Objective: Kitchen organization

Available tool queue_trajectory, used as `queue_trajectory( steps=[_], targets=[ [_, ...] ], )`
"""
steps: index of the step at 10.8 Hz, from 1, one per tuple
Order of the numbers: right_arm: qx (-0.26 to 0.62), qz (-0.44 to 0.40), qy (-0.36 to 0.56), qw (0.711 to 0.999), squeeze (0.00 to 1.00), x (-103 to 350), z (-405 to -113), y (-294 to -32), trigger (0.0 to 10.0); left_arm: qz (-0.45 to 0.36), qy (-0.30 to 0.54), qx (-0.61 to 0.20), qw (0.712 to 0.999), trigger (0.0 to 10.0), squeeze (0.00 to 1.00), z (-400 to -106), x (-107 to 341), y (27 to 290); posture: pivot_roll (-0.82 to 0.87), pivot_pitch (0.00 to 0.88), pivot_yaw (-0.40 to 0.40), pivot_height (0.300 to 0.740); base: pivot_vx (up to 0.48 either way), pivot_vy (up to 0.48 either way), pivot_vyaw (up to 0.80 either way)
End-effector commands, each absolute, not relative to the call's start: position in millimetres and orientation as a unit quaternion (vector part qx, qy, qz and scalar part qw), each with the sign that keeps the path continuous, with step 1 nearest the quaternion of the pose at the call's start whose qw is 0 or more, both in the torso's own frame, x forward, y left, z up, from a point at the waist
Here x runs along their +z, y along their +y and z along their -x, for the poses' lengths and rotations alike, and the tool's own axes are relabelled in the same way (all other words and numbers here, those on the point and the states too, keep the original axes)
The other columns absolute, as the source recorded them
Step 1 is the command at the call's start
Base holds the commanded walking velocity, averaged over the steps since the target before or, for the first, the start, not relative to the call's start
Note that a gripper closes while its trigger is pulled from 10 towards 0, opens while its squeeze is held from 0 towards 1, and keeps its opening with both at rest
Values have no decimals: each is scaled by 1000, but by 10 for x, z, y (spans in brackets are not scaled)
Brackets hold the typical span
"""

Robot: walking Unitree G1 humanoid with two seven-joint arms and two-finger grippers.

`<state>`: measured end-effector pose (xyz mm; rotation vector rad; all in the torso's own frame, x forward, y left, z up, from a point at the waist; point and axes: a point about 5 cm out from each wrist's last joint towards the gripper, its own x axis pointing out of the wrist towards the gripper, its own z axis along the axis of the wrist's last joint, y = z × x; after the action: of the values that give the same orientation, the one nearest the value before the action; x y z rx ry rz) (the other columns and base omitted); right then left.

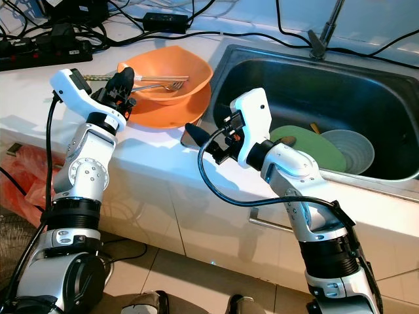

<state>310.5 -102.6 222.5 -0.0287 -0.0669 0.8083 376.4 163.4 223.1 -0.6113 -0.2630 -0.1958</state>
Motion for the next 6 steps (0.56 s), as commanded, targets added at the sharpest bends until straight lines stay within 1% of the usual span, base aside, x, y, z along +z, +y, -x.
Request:
queue_trajectory(
  steps=[1,3,4,6],
  targets=[
    [403,14,-32,915,0,2233,-3096,-1033,10000,309,-137,-102,936,0,0,-3775,2329,1612,24,124,0,740,0,0,0],
    [418,9,-30,908,0,2234,-3066,-1007,10000,320,-135,-101,932,0,0,-3780,2328,1610,24,123,0,740,0,0,0],
    [442,10,-25,897,0,2222,-3012,-983,10000,322,-135,-102,932,0,0,-3784,2336,1613,23,122,2,740,0,0,0],
    [445,9,-22,895,0,2216,-3009,-987,10000,324,-137,-104,930,0,0,-3787,2351,1614,23,121,1,740,0,0,0]
  ],
)
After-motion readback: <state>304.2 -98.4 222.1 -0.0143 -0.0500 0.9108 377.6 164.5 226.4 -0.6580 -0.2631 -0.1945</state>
